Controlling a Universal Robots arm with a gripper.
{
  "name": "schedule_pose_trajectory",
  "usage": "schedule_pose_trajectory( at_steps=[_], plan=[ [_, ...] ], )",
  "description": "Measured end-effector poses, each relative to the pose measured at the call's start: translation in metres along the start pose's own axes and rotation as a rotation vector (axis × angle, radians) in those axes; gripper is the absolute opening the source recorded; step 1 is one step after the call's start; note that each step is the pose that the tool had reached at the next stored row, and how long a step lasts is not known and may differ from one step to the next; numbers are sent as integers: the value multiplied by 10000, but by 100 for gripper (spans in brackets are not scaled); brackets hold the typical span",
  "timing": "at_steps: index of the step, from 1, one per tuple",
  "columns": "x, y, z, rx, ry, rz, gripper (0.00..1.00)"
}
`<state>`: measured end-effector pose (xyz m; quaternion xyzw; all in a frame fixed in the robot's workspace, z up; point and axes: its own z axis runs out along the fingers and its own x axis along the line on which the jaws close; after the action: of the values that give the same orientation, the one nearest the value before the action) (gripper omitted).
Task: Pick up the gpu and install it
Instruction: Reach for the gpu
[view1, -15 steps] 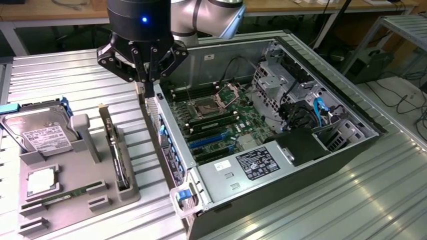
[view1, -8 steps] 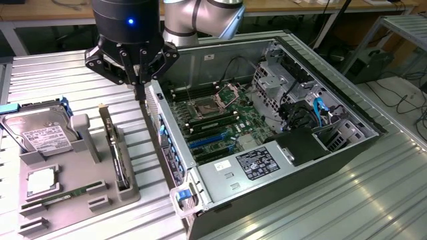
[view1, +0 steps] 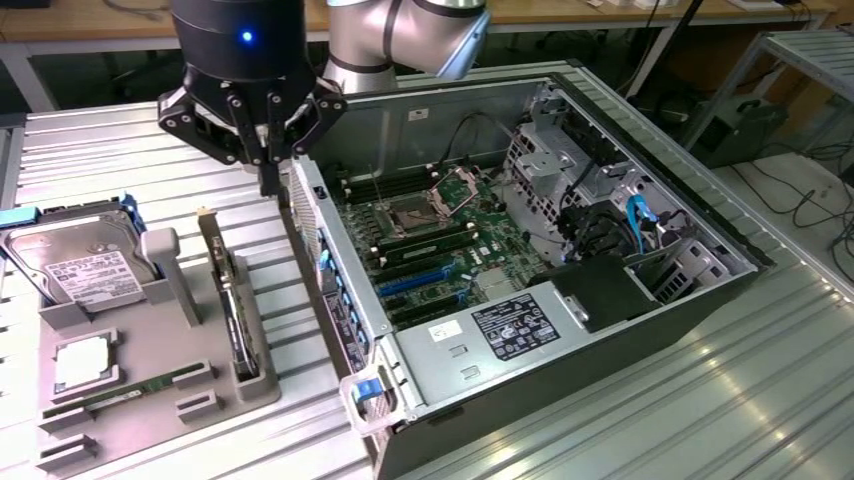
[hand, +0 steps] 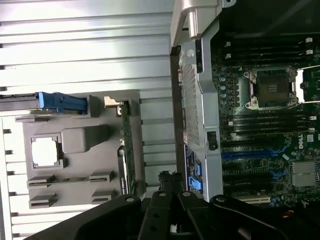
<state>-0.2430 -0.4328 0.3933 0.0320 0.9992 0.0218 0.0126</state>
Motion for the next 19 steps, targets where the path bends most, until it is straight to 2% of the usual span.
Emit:
schedule_pose_trajectory(
  at_steps=[12,19],
  plan=[
    [334,12,-7,-10,7,-68,11],
    [508,56,-5,-10,45,-96,11]
  ],
)
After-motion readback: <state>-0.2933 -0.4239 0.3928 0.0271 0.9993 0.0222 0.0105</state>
